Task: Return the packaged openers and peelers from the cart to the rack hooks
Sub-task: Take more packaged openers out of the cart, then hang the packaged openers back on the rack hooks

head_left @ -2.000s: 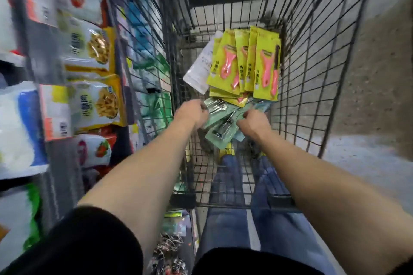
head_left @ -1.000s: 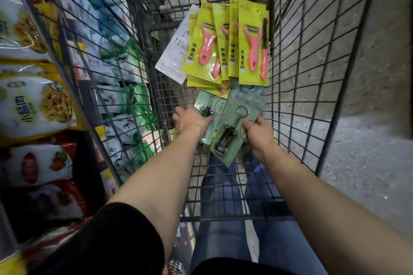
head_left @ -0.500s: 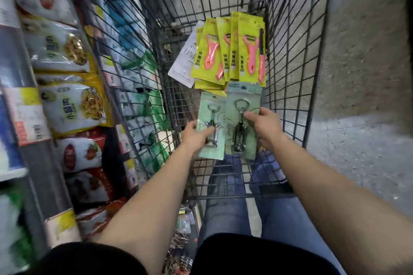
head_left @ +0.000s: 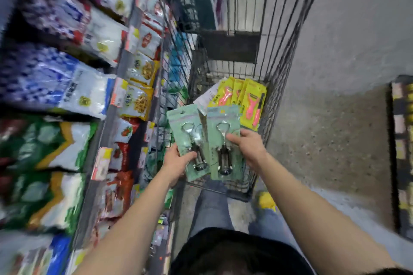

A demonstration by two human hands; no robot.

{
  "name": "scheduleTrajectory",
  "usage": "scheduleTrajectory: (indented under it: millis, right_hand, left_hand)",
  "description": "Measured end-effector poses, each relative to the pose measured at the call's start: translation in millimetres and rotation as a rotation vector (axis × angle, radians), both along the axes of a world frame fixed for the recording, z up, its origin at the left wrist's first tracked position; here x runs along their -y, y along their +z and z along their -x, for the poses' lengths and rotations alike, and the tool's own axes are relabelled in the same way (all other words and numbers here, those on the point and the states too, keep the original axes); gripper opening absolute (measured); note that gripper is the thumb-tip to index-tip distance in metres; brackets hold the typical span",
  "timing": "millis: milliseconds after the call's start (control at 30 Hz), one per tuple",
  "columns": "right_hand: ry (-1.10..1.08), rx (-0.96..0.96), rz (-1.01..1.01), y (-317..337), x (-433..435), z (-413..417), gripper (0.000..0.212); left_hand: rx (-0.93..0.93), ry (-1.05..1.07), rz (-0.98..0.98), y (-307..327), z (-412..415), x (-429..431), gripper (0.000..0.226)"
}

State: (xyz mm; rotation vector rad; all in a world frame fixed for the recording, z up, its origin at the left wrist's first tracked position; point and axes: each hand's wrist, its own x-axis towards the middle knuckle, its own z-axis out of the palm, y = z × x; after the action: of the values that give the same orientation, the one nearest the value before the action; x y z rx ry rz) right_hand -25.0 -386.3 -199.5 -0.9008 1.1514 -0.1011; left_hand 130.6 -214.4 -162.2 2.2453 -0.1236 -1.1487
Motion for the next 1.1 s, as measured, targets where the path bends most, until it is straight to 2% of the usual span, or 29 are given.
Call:
scheduleTrajectory:
  millis: [67, 167, 233, 300, 333, 433, 467, 600, 733, 900, 967, 1033, 1100]
  right_hand:
    - [0.095, 0.060, 0.056, 33, -2, 10, 0.025]
    - [0.164, 0.145, 0.066, 81, -7, 23, 0.035]
    - [0.213, 0.195, 0.100, 107, -16, 28, 0.025]
    - [0.263, 0.242, 0.111, 131, -30, 28, 0.026]
    - [0.289, 0.268, 0.108, 137, -39, 26, 0.034]
    - [0.413, 0.327, 0.139, 156, -73, 18, 0.078]
    - [0.470, 0.349, 0.150, 157, -86, 15, 0.075]
    - [0.701, 0.383, 0.183, 181, -155, 15, 0.024]
    - [0.931, 0.443, 0.223, 205, -250, 30, 0.008]
    - [1.147, 0.513, 0.220, 223, -389, 83, 0.013]
    - [1.232, 0.523, 0.205, 223, -446, 110, 0.031]
    - [1.317, 0.516, 0.217, 227, -499, 140, 0.047]
    - [1.358, 0.524, 0.202, 231, -547, 167, 0.028]
  left_hand:
    - [0.052, 0.080, 0.044, 23, 19, -18, 0.053]
    - [0.123, 0.168, 0.117, 71, 54, -43, 0.049]
    - [0.180, 0.235, 0.199, 98, 75, -62, 0.041]
    - [0.238, 0.296, 0.232, 117, 91, -83, 0.039]
    - [0.253, 0.331, 0.248, 126, 99, -95, 0.041]
    - [0.295, 0.439, 0.267, 147, 123, -137, 0.049]
    - [0.301, 0.481, 0.271, 153, 132, -153, 0.049]
    - [0.316, 0.707, 0.309, 166, 177, -222, 0.049]
    - [0.331, 0.964, 0.416, 172, 240, -305, 0.043]
    - [0.441, 1.211, 0.463, 179, 349, -424, 0.048]
    - [0.486, 1.274, 0.424, 182, 399, -476, 0.058]
    - [0.524, 1.300, 0.389, 187, 446, -525, 0.046]
    - [0.556, 1.336, 0.377, 189, 487, -571, 0.031]
